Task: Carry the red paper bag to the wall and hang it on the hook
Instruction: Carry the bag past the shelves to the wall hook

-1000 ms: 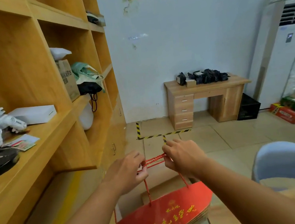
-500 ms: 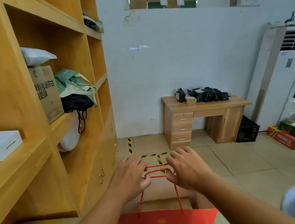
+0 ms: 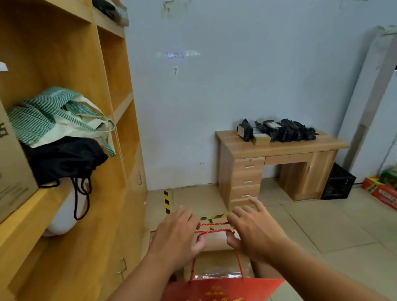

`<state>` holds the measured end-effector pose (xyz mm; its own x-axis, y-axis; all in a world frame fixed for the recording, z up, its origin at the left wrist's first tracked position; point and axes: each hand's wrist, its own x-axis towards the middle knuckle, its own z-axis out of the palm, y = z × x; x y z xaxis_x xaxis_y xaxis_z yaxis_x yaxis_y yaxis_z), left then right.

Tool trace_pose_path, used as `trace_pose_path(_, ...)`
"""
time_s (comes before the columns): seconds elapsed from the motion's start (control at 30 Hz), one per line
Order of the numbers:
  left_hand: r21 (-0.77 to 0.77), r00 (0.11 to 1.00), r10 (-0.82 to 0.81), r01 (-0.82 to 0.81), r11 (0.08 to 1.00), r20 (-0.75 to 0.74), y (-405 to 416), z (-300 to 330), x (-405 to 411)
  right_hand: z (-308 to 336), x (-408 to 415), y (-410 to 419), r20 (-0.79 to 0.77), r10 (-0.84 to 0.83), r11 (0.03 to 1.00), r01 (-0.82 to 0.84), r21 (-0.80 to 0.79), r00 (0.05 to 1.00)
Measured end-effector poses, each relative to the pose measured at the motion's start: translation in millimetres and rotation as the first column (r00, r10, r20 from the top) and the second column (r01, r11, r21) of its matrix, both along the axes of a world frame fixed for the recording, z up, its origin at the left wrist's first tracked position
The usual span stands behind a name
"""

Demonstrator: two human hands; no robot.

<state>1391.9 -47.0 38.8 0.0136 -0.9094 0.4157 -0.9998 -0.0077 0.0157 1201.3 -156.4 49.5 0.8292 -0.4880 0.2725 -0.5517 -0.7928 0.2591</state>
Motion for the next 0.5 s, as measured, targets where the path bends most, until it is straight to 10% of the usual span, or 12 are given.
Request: trace_pose_path(0.5, -0.002, 0.989, 0.127, -0.127, 0.992, -0.078, -229.7, 11.0, 122.2, 1.7, 137.0, -248.7, 0.084, 0.131, 0.991, -0.13, -0.015, 0.988)
